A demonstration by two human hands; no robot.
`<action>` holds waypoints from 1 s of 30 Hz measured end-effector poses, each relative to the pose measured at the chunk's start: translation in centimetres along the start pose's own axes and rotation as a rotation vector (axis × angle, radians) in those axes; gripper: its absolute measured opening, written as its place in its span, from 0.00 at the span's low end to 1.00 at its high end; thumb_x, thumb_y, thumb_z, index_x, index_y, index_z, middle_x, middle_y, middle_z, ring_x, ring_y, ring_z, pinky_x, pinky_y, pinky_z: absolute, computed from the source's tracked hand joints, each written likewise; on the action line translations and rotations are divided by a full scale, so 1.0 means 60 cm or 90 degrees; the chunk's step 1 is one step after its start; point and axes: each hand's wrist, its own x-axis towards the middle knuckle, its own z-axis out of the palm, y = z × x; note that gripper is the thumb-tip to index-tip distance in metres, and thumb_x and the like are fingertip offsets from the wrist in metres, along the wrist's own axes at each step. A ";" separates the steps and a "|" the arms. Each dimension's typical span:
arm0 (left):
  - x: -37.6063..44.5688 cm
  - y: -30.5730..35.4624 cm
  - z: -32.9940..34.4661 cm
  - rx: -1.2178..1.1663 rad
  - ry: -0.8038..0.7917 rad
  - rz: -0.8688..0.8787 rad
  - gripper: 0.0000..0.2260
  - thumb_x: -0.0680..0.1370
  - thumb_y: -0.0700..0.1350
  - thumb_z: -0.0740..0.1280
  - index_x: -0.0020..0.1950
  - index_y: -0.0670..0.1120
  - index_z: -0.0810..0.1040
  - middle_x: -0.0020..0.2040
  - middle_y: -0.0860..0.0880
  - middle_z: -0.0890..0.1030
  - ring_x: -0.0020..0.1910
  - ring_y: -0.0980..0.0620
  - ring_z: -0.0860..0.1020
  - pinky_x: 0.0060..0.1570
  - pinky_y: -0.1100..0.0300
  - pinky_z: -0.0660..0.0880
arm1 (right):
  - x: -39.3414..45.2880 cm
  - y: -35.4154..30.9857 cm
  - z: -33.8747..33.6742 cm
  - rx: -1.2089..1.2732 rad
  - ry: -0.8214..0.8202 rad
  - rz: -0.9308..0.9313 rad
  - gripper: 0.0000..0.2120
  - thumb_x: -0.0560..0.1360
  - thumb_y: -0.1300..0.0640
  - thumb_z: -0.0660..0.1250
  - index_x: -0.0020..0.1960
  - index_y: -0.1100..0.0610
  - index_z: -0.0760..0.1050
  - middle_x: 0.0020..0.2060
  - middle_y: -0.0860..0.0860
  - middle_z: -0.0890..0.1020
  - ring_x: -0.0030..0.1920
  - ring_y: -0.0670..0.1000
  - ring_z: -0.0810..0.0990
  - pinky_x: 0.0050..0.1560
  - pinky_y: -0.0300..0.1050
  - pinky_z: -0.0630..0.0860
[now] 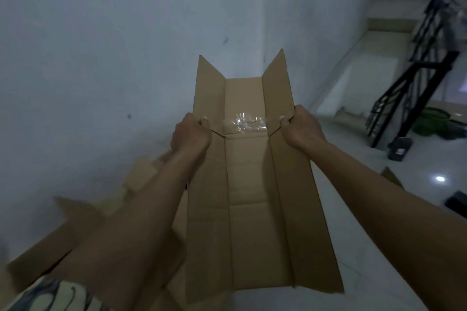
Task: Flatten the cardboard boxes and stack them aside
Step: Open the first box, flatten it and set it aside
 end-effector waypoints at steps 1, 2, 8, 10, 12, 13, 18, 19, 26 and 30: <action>0.020 0.030 0.029 -0.013 -0.015 0.006 0.18 0.82 0.54 0.56 0.59 0.42 0.72 0.58 0.41 0.77 0.56 0.39 0.75 0.46 0.53 0.66 | 0.034 0.021 -0.012 -0.002 0.010 0.006 0.15 0.81 0.47 0.58 0.59 0.57 0.71 0.55 0.56 0.79 0.53 0.59 0.78 0.53 0.52 0.76; 0.038 0.057 0.058 -0.019 -0.026 0.012 0.18 0.82 0.54 0.56 0.60 0.41 0.72 0.59 0.41 0.77 0.57 0.39 0.75 0.47 0.53 0.66 | 0.067 0.042 -0.023 -0.007 0.016 0.014 0.15 0.81 0.46 0.58 0.60 0.57 0.71 0.55 0.56 0.79 0.53 0.58 0.78 0.52 0.51 0.75; 0.140 0.202 0.228 -0.009 -0.063 0.039 0.18 0.82 0.54 0.56 0.61 0.41 0.72 0.60 0.40 0.77 0.58 0.38 0.75 0.48 0.52 0.66 | 0.265 0.169 -0.058 -0.020 0.038 0.058 0.15 0.81 0.47 0.59 0.58 0.57 0.71 0.54 0.56 0.78 0.50 0.57 0.76 0.48 0.49 0.73; 0.173 0.242 0.287 -0.008 -0.069 0.041 0.18 0.82 0.54 0.56 0.61 0.41 0.72 0.60 0.40 0.76 0.59 0.38 0.74 0.47 0.52 0.65 | 0.336 0.211 -0.062 -0.021 0.030 0.060 0.15 0.81 0.47 0.59 0.58 0.58 0.72 0.54 0.56 0.78 0.49 0.55 0.75 0.47 0.48 0.71; 0.200 0.282 0.347 -0.006 -0.062 0.030 0.18 0.82 0.54 0.56 0.61 0.41 0.72 0.61 0.40 0.76 0.59 0.38 0.74 0.47 0.52 0.65 | 0.409 0.251 -0.068 -0.025 0.018 0.045 0.15 0.81 0.48 0.59 0.59 0.58 0.72 0.54 0.56 0.78 0.48 0.55 0.74 0.46 0.47 0.69; 0.213 0.303 0.377 -0.006 -0.061 0.015 0.18 0.82 0.54 0.55 0.60 0.41 0.72 0.61 0.40 0.76 0.59 0.38 0.75 0.47 0.52 0.65 | 0.443 0.270 -0.073 -0.031 0.011 0.037 0.15 0.81 0.48 0.59 0.59 0.58 0.72 0.53 0.56 0.78 0.48 0.55 0.74 0.45 0.47 0.68; 0.262 0.418 0.521 -0.050 -0.048 -0.056 0.17 0.82 0.54 0.56 0.61 0.43 0.74 0.60 0.41 0.78 0.58 0.39 0.75 0.48 0.53 0.67 | 0.631 0.362 -0.115 -0.060 -0.037 0.012 0.15 0.81 0.47 0.58 0.59 0.58 0.72 0.54 0.56 0.79 0.50 0.56 0.76 0.46 0.47 0.70; 0.272 0.438 0.548 -0.055 -0.042 -0.070 0.17 0.82 0.53 0.56 0.60 0.42 0.74 0.59 0.42 0.78 0.57 0.39 0.75 0.49 0.53 0.67 | 0.669 0.377 -0.120 -0.069 -0.051 0.006 0.15 0.82 0.47 0.58 0.59 0.58 0.72 0.54 0.56 0.79 0.50 0.57 0.77 0.46 0.47 0.70; 0.367 0.512 0.726 -0.089 -0.017 -0.155 0.17 0.83 0.53 0.54 0.59 0.43 0.75 0.56 0.43 0.79 0.53 0.41 0.77 0.47 0.55 0.67 | 0.901 0.452 -0.097 -0.105 -0.123 -0.045 0.15 0.82 0.46 0.57 0.59 0.57 0.71 0.53 0.56 0.79 0.50 0.57 0.77 0.47 0.48 0.71; 0.440 0.549 0.814 -0.104 -0.017 -0.192 0.19 0.83 0.54 0.53 0.63 0.42 0.73 0.58 0.44 0.79 0.56 0.41 0.77 0.48 0.55 0.66 | 1.017 0.483 -0.068 -0.111 -0.122 -0.053 0.16 0.82 0.46 0.56 0.58 0.57 0.71 0.53 0.56 0.79 0.51 0.59 0.76 0.47 0.49 0.70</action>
